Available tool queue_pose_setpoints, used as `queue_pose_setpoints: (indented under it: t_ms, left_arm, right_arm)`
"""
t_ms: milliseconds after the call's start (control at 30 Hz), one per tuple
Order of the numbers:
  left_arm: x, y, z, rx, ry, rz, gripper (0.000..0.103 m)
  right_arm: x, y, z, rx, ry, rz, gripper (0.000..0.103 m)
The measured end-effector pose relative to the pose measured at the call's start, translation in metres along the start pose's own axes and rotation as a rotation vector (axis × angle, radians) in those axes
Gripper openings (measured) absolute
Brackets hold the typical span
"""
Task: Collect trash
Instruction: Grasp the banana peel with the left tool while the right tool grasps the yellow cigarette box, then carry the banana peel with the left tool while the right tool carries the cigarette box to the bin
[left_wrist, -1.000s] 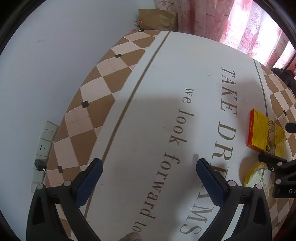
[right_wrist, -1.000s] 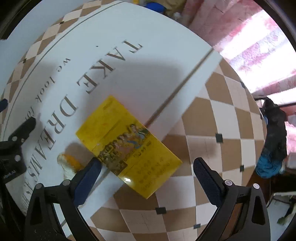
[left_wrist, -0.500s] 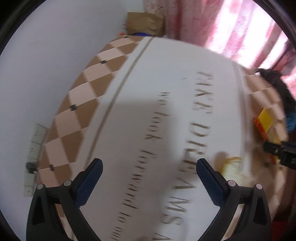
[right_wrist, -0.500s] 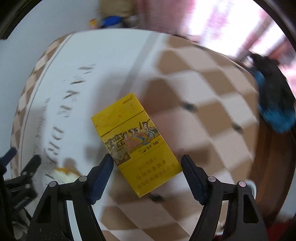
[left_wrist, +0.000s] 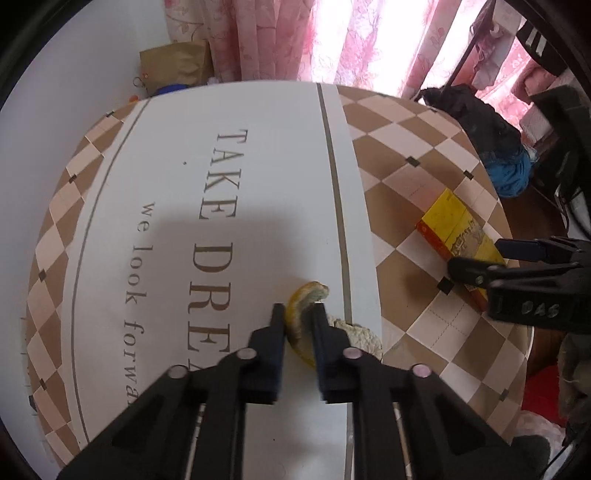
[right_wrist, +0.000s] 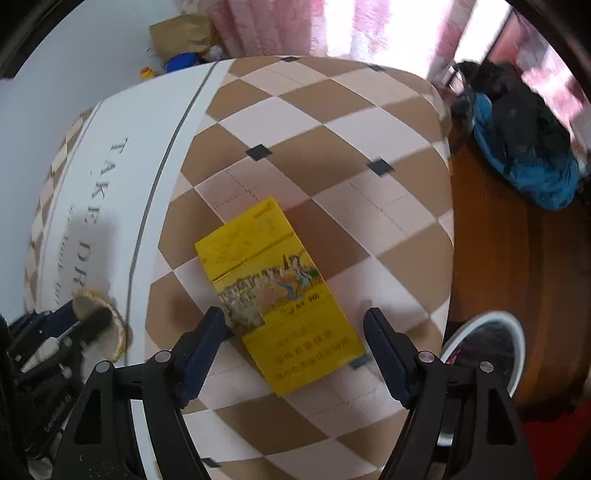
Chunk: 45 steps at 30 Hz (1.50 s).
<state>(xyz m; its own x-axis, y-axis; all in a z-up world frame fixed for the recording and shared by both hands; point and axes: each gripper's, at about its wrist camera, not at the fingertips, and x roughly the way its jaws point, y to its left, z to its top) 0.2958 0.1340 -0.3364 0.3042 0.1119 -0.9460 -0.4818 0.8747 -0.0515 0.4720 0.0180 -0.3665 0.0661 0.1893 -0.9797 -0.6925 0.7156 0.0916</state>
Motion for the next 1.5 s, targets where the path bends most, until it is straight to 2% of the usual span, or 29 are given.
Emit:
queue_pose_setpoints:
  t_ms: [33, 167, 267, 300, 433, 633, 933, 1067, 1267, 1500]
  left_arm:
    - [-0.001, 0.001, 0.0, -0.006, -0.005, 0.001, 0.007]
    - [-0.004, 0.002, -0.005, -0.005, -0.03, 0.037, 0.006]
    - [-0.006, 0.001, -0.006, -0.009, -0.043, 0.057, 0.005]
    - [-0.007, 0.001, -0.005, -0.01, -0.046, 0.064, 0.005]
    - [-0.02, 0.001, -0.01, -0.007, -0.07, 0.096, 0.005]
    - [-0.053, -0.002, -0.012, -0.013, -0.134, 0.124, 0.005]
    - [-0.127, -0.026, -0.017, 0.008, -0.264, 0.121, 0.005]
    - [-0.163, -0.051, -0.019, 0.039, -0.325, 0.091, 0.005]
    - [-0.204, -0.119, -0.016, 0.133, -0.391, 0.004, 0.005]
    - [-0.213, -0.216, -0.008, 0.236, -0.403, -0.118, 0.005]
  right_arm:
    - [-0.004, 0.018, -0.011, -0.02, -0.003, -0.014, 0.08]
    - [-0.001, 0.026, -0.007, -0.059, -0.026, -0.044, 0.08]
    - [-0.003, 0.03, -0.007, -0.06, -0.048, -0.041, 0.067]
    - [-0.005, 0.033, -0.008, -0.064, -0.046, -0.05, 0.067]
    - [-0.014, 0.037, -0.019, -0.022, -0.063, -0.035, 0.066]
    - [-0.049, 0.037, -0.048, 0.082, -0.146, 0.005, 0.066]
    - [-0.119, 0.016, -0.101, 0.204, -0.291, 0.101, 0.065]
    - [-0.155, -0.006, -0.129, 0.27, -0.357, 0.143, 0.065]
    - [-0.211, -0.06, -0.177, 0.365, -0.46, 0.175, 0.065]
    - [-0.258, -0.148, -0.226, 0.48, -0.532, 0.143, 0.065]
